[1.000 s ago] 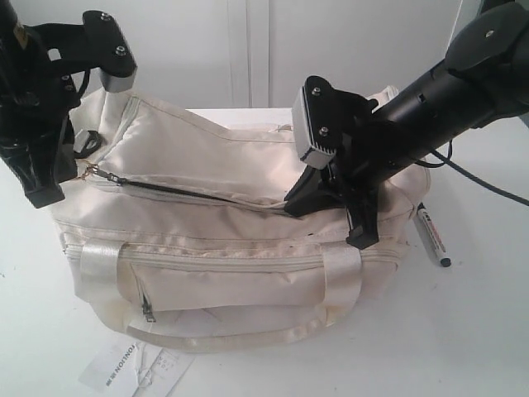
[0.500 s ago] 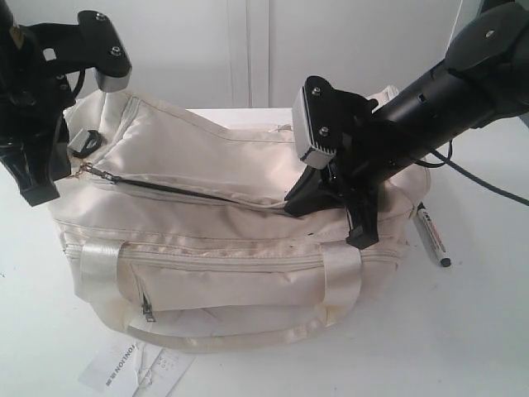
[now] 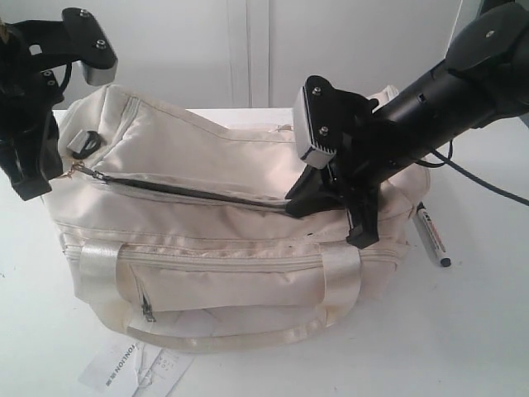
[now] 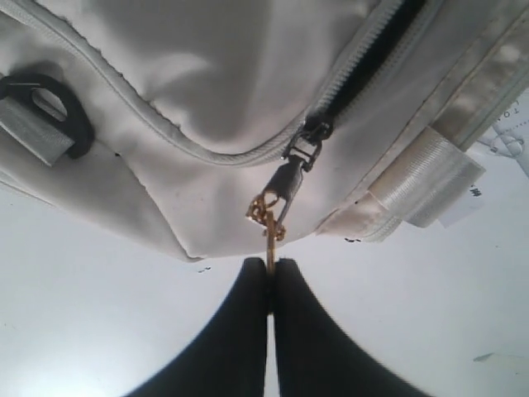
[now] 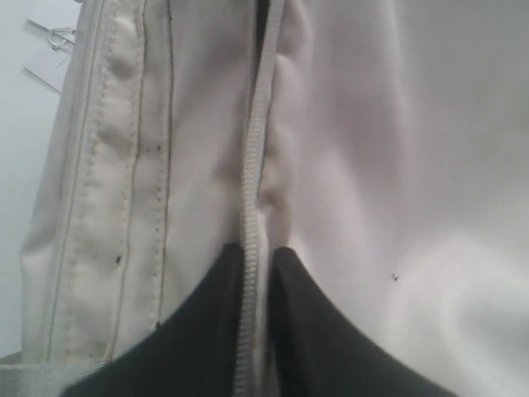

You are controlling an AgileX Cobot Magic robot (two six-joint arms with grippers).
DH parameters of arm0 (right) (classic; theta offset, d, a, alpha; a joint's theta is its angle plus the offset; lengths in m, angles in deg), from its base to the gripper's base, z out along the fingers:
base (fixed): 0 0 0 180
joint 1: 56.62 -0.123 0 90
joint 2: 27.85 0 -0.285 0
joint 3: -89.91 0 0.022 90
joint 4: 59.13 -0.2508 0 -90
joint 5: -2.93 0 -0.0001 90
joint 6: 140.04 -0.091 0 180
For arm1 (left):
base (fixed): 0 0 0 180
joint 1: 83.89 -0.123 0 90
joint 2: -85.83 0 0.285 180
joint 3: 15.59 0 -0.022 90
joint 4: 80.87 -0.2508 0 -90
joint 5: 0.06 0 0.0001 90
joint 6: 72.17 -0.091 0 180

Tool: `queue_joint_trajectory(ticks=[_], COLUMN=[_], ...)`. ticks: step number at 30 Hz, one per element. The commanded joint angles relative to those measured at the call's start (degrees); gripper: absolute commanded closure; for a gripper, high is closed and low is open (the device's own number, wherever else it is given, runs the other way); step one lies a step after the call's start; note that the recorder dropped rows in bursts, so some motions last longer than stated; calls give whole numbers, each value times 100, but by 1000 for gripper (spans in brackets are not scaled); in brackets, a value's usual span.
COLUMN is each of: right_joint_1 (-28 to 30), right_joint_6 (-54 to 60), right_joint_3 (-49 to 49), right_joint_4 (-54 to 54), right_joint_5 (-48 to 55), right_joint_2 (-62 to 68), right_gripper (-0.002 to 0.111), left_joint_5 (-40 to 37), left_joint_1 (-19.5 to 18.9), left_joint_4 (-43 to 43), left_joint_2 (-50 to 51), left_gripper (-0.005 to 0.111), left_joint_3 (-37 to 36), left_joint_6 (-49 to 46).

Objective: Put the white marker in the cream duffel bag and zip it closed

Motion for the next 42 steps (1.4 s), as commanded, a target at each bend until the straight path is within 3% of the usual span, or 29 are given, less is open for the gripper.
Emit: queue_joint_trajectory(ticks=[1,5,10,17,23,29,42], right_joint_1=[31,31,-109,-616,-1090,-1463,-1714], right_joint_6=[-32,-41,-247,-1129,-1609,-1818,-1830], right_joint_3=[34,34,23,-358,-844,-1123,-1183], right_joint_4=[-381,-1474,-3168,-2959,-1932,-1636,-1527], right_joint_5=[61,61,-10,-419,-646,-1056,-1483], right_joint_2=[-48,-187,-190,214,547,814,1050], right_gripper=[71,52,50,53,56,56,60], left_joint_5=[-543,-543,-543,-543,-543,-543,-543], left_joint_1=[-47,-47,-47,-47,-47,-47,-47], left_joint_4=[37,169,254,278,341,433,447], left_joint_2=[-101,-101,-101,-101,-101,-101,-101], left_gripper=[107,107,107,107,107,107,107], left_joint_3=[-8,-8,-8,-8,-8,-8,-8], left_joint_6=[5,5,5,5,5,5,5])
